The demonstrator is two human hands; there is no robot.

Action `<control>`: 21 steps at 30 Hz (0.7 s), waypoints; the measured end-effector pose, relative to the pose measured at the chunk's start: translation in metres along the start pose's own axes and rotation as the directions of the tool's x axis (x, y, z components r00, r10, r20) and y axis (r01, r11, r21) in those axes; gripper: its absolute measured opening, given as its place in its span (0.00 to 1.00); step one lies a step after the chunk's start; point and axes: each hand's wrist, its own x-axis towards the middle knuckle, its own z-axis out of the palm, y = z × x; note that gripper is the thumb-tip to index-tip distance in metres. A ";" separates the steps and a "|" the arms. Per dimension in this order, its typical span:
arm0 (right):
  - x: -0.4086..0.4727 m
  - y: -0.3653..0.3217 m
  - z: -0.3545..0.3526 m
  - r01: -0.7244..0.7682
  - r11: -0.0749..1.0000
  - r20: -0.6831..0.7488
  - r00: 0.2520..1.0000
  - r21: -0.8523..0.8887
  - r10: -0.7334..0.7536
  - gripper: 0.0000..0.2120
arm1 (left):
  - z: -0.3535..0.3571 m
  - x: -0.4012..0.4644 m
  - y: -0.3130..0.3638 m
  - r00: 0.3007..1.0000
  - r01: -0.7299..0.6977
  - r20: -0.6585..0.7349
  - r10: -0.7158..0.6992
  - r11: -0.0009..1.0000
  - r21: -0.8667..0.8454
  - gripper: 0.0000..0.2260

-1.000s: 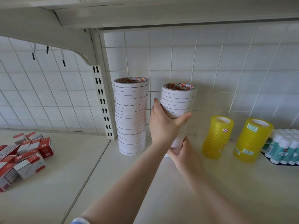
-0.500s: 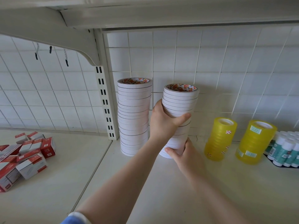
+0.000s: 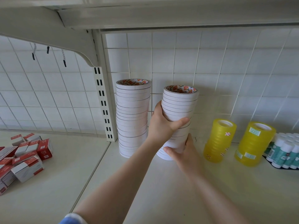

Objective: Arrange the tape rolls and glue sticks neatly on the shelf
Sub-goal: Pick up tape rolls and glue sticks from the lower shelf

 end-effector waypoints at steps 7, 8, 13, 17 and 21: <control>0.001 -0.002 -0.002 0.015 0.997 0.002 1.000 0.074 -0.015 0.37 | 0.001 -0.002 -0.003 0.999 -0.036 0.012 0.035 0.999 0.030 0.44; 0.000 -0.002 -0.002 0.010 0.997 0.004 1.000 0.076 -0.010 0.36 | 0.002 -0.003 -0.005 0.999 -0.039 0.013 0.038 0.998 0.054 0.48; -0.001 -0.003 -0.006 0.017 1.000 0.028 0.999 0.009 -0.017 0.33 | 0.008 -0.015 -0.007 0.999 0.022 -0.027 -0.019 0.993 0.116 0.59; -0.002 -0.002 -0.004 -0.001 1.000 0.027 1.000 0.008 0.000 0.36 | 0.009 -0.015 -0.008 0.998 0.034 -0.062 -0.024 0.986 0.162 0.50; -0.002 0.000 -0.003 -0.017 1.000 0.020 1.000 -0.003 0.017 0.36 | 0.012 -0.018 -0.004 0.995 0.031 -0.096 -0.013 0.979 0.199 0.50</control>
